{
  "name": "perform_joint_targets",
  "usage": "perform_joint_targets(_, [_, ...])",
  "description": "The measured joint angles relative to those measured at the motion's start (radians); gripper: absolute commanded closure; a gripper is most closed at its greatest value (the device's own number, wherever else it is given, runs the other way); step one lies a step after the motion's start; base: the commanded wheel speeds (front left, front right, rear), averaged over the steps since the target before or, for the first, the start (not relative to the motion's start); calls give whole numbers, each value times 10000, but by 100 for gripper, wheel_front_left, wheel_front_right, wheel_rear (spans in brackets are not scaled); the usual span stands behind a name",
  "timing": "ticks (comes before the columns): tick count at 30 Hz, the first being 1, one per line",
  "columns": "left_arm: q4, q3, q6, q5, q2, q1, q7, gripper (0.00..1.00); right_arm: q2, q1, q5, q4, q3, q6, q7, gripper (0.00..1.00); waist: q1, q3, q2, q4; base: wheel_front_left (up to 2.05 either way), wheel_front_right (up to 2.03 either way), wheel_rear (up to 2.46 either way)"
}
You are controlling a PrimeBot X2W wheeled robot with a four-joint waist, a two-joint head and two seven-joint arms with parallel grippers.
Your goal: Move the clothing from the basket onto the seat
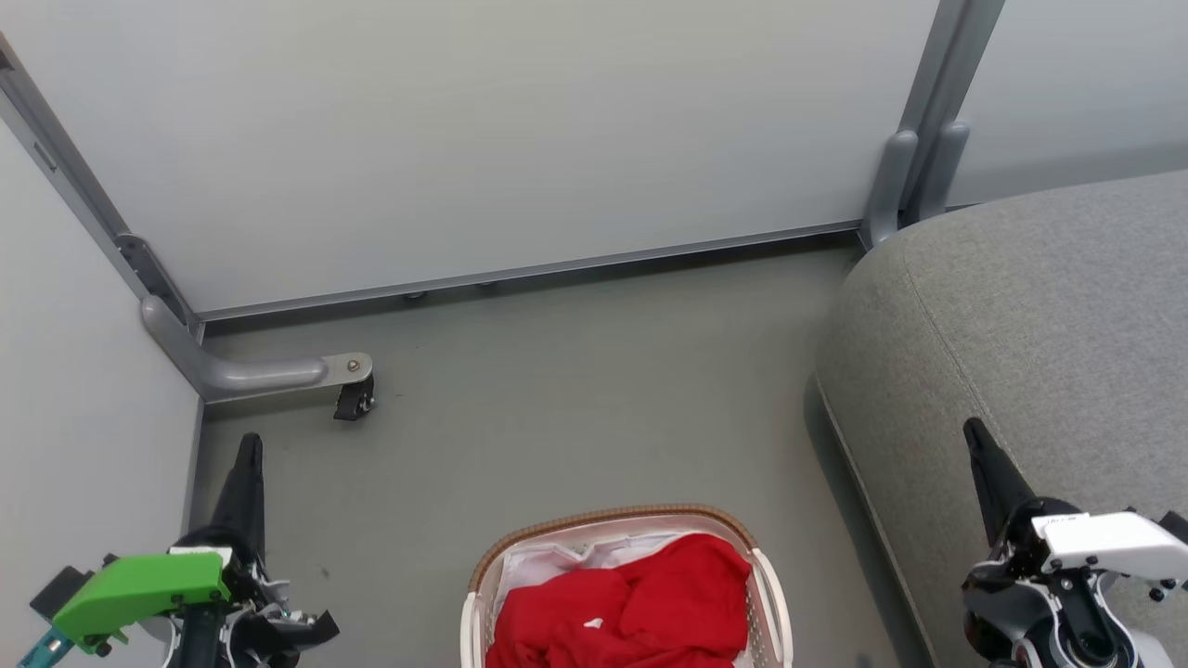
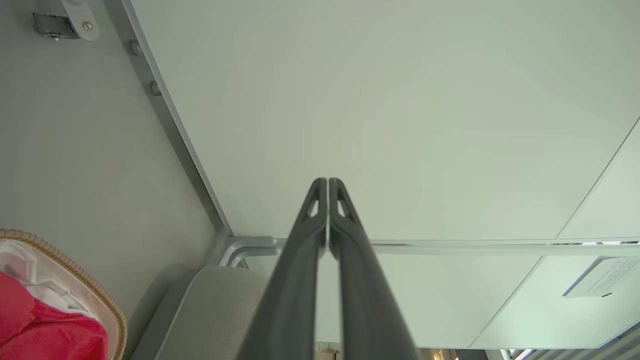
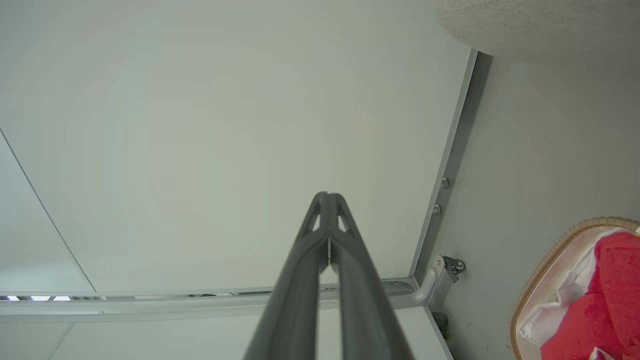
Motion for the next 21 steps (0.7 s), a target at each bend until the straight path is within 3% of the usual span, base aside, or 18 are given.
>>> perform_joint_targets(12, [364, -454, 17, 59, -69, 362, -376, 0, 138, 360, -240, 395, 268, -8, -345, 0, 0, 5, 0, 2, 0, 0, 0])
perform_joint_targets(21, [244, -828, 17, 644, -69, 478, -786, 0, 130, 383, -1129, 376, 343, -8, -765, 0, 0, 4, 0, 5, 0, 0, 0])
